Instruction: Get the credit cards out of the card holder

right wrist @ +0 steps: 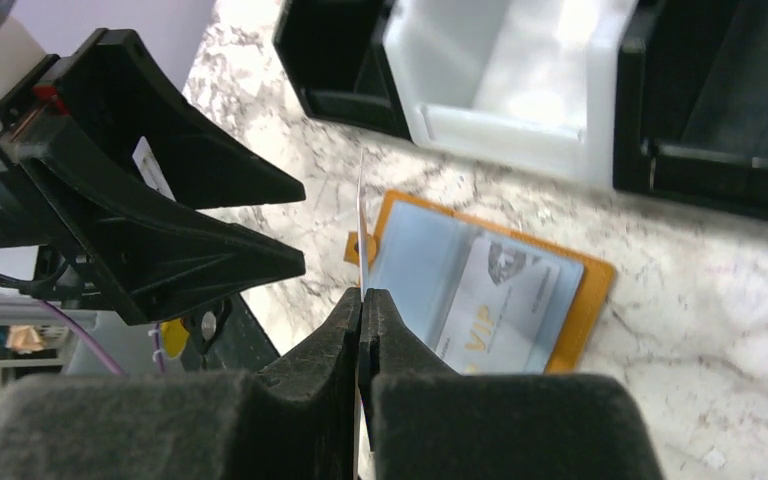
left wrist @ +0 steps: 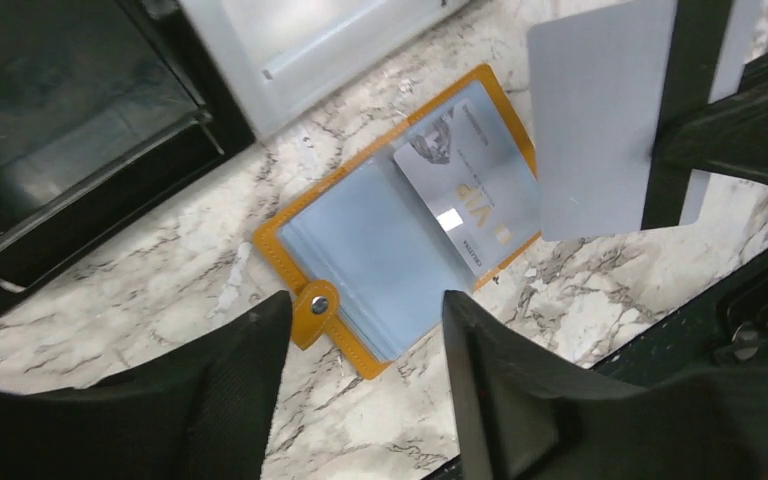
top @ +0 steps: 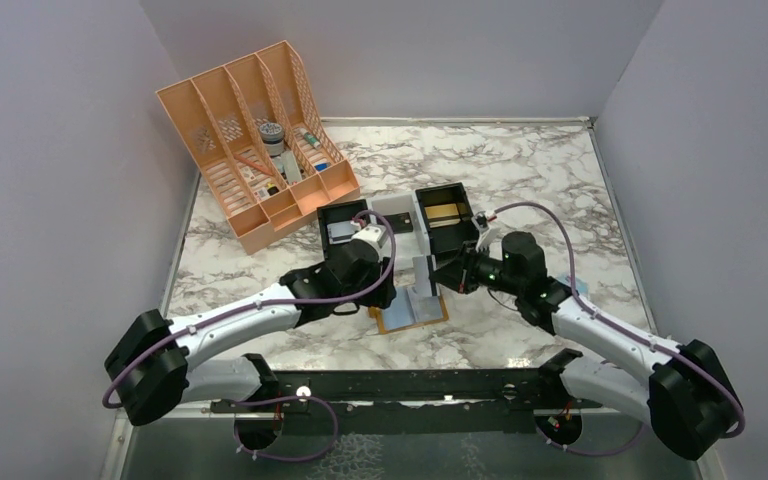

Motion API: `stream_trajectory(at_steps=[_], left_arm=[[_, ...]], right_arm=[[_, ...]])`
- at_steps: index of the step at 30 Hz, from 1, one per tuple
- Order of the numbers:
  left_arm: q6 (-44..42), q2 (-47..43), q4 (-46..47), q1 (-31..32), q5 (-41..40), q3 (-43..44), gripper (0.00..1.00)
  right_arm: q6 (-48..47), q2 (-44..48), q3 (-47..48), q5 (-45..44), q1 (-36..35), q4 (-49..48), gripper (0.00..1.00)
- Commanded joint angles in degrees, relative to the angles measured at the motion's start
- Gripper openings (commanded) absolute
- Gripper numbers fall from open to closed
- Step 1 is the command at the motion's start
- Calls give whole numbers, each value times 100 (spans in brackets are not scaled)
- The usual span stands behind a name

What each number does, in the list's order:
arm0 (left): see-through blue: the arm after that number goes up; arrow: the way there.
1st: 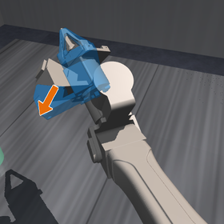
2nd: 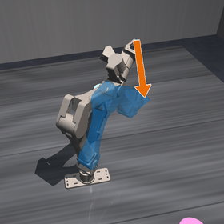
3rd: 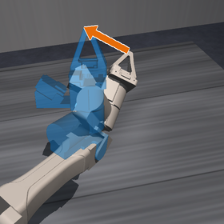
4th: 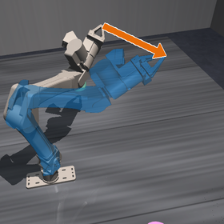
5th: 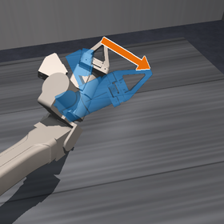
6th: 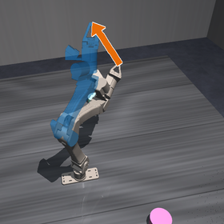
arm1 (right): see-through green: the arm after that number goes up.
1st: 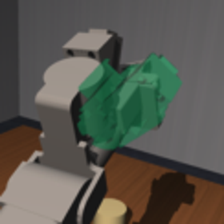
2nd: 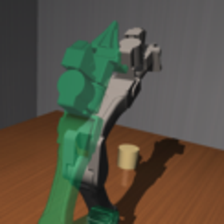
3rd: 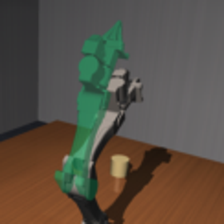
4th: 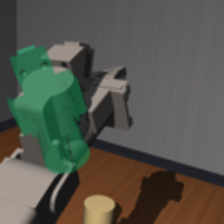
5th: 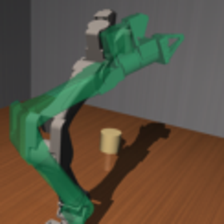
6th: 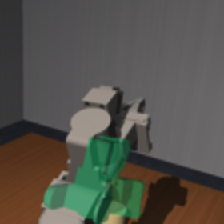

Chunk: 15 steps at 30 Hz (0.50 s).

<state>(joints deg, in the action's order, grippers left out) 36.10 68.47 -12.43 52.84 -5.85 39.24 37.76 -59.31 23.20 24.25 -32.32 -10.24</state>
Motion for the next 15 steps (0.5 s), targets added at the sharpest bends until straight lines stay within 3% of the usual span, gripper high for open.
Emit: stream_trajectory(at_steps=[1,4,9,15], left_arm=[[-167,-363,-847,-147,-766,376,66],[-222,-605,-1107,-505,-759,463,77],[-342,-1013,-1587,-1744,-236,587,83],[-551,-1445,-2106,-2835,-289,763,93]], right_arm=[[-552,101,415,5,-42,-84,1],[-711,37,577,-61,-136,-232,1],[-1424,-228,1100,-784,-688,-41,1],[-2683,-967,1838,-2081,-1759,103,1]])
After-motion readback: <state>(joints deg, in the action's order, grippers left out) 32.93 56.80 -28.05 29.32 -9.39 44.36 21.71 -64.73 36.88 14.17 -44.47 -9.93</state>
